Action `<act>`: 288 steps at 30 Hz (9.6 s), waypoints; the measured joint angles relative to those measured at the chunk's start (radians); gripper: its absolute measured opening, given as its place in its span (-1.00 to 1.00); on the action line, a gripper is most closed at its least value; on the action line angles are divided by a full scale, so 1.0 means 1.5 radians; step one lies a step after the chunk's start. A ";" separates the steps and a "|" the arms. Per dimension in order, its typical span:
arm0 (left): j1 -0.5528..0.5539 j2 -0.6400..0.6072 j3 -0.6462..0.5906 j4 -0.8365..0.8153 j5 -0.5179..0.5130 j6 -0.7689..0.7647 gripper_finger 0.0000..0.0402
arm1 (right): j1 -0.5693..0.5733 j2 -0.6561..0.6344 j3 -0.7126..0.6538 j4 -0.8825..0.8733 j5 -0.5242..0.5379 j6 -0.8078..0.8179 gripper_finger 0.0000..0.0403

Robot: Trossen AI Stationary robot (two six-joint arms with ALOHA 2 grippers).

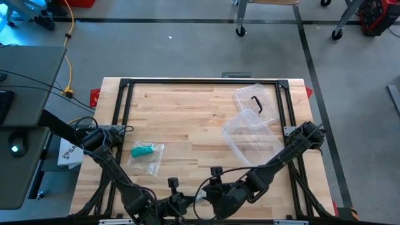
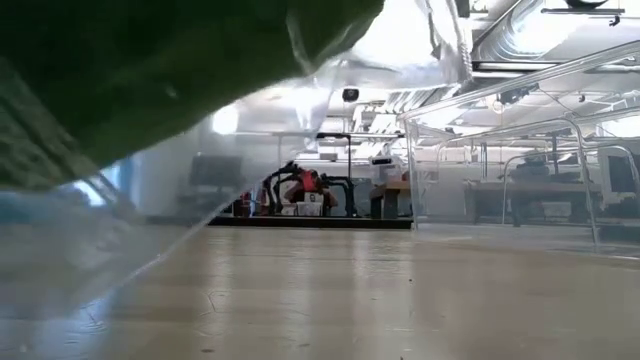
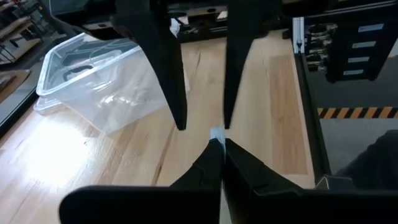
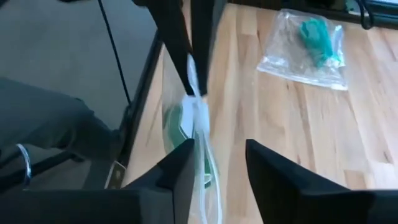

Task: Roll bandage
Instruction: Close the transparent zip bag, then put the packed green bandage into the transparent bin, then put the packed blue bandage into the transparent bin

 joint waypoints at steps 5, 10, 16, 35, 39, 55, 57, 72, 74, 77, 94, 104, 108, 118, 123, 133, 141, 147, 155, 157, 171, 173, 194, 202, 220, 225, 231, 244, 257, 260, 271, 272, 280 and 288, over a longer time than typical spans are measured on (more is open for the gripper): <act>0.001 0.000 0.000 0.000 0.000 -0.003 -1.00 | 0.000 0.000 0.000 0.063 -0.004 -0.037 -0.31; 0.001 0.000 0.000 0.001 0.001 -0.004 -1.00 | 0.000 0.000 0.000 0.092 -0.016 -0.058 -0.45; 0.001 0.000 0.000 0.005 0.000 -0.004 -1.00 | -0.005 0.006 0.000 0.094 -0.018 -0.063 -0.76; -0.009 -0.001 -0.001 0.048 -0.026 0.030 -1.00 | -0.005 0.012 0.001 0.080 -0.041 -0.058 -0.99; -0.012 -0.005 -0.001 0.053 -0.037 0.031 -1.00 | -0.005 0.013 0.001 0.077 -0.040 -0.058 -0.99; -0.039 -0.018 0.015 0.055 -0.114 0.055 -1.00 | -0.005 0.050 0.000 0.073 -0.049 -0.058 -0.99; -0.042 -0.018 0.024 0.055 -0.121 0.068 -1.00 | -0.005 0.050 0.000 0.072 -0.052 -0.058 -0.99; -0.055 -0.020 0.060 0.055 -0.142 0.112 -1.00 | 0.002 0.050 0.000 0.040 -0.089 -0.038 -0.99; -0.055 -0.020 0.060 0.054 -0.141 0.112 -1.00 | 0.002 0.050 0.000 0.026 -0.085 -0.035 -0.99; -0.055 -0.020 0.060 0.056 -0.144 0.109 -1.00 | 0.003 0.044 -0.001 0.000 -0.083 -0.035 -0.93; -0.055 -0.019 0.060 0.054 -0.138 0.099 -1.00 | 0.009 0.023 -0.001 0.163 0.003 -0.105 -0.26; -0.055 -0.019 0.060 0.003 -0.122 0.070 -0.91 | -0.002 0.023 -0.001 0.158 0.041 -0.079 -0.95; -0.055 -0.018 0.059 -0.146 -0.115 -0.075 -0.68 | -0.011 0.004 -0.001 0.030 0.097 -0.024 -0.98; -0.076 -0.018 0.023 -0.349 -0.089 -0.367 -0.40 | -0.007 -0.194 0.000 -0.394 0.268 0.204 -1.00; -0.084 -0.015 0.019 -0.348 -0.091 -0.388 -0.39 | -0.032 -0.284 0.001 -0.644 0.267 0.440 -1.00; -0.091 -0.015 0.019 -0.334 -0.091 -0.380 -0.39 | -0.080 -0.325 -0.072 -0.671 0.198 0.468 -1.00; -0.091 -0.015 0.019 -0.334 -0.093 -0.383 -0.39 | -0.154 -0.306 -0.150 -0.678 0.076 0.144 -1.00; -0.088 -0.015 0.019 -0.333 -0.095 -0.383 -0.39 | -0.185 -0.279 -0.180 -0.677 0.066 -0.032 -1.00; -0.086 -0.015 0.019 -0.333 -0.093 -0.383 -0.39 | -0.193 -0.227 -0.199 -0.677 0.098 -0.249 -1.00; -0.086 -0.015 0.019 -0.332 -0.093 -0.383 -0.39 | -0.195 -0.208 -0.199 -0.677 0.116 -0.265 -0.96; -0.086 -0.015 0.019 -0.346 -0.024 -0.435 -0.39 | -0.160 -0.169 -0.131 -0.678 0.292 -0.164 -0.05; -0.086 -0.015 0.019 -0.382 -0.005 -0.491 -0.39 | -0.132 -0.169 -0.091 -0.678 0.314 -0.107 -0.05; 0.077 -0.177 -0.459 -0.249 0.410 -0.768 0.02 | 0.193 -0.117 0.016 -0.339 0.262 0.193 -0.05; 0.119 -0.196 -0.607 -0.033 0.415 -0.743 -0.19 | 0.219 -0.078 0.016 -0.330 0.279 0.234 -0.05; 0.112 -0.195 -0.320 0.099 0.388 -0.394 -0.97 | 0.127 -0.028 0.016 -0.104 0.173 -0.169 -0.05; 0.131 -0.194 -0.320 0.195 0.387 -0.311 -0.97 | 0.083 0.033 0.016 -0.011 0.214 -0.362 -0.05; 0.140 -0.194 -0.320 0.210 0.407 -0.289 -0.97 | 0.027 0.058 0.016 -0.024 0.224 -0.348 -0.06; 0.134 -0.197 -0.320 0.205 0.376 -0.235 -0.86 | -0.050 0.056 0.016 -0.055 0.033 -0.242 -0.94; 0.057 -0.293 -0.320 -0.077 0.131 -0.364 -0.46 | 0.017 -0.060 0.193 -0.571 0.395 0.097 -0.99; 0.031 -0.292 -0.320 -0.072 0.098 -0.372 -0.47 | 0.028 -0.088 0.275 -0.682 0.407 0.203 -0.99; -0.011 -0.288 -0.324 -0.050 0.055 -0.396 -0.47 | -0.068 -0.293 0.103 -0.684 0.206 0.330 -1.00; -0.015 -0.288 -0.324 -0.050 0.051 -0.396 -0.47 | -0.074 -0.316 0.069 -0.680 0.189 0.354 -1.00; -0.025 -0.287 -0.324 -0.047 0.014 -0.395 -0.47 | -0.068 -0.449 -0.197 -0.669 0.078 0.477 -1.00; -0.021 -0.287 -0.324 -0.038 0.009 -0.389 -0.47 | -0.018 -0.431 -0.244 -0.581 -0.031 0.376 -1.00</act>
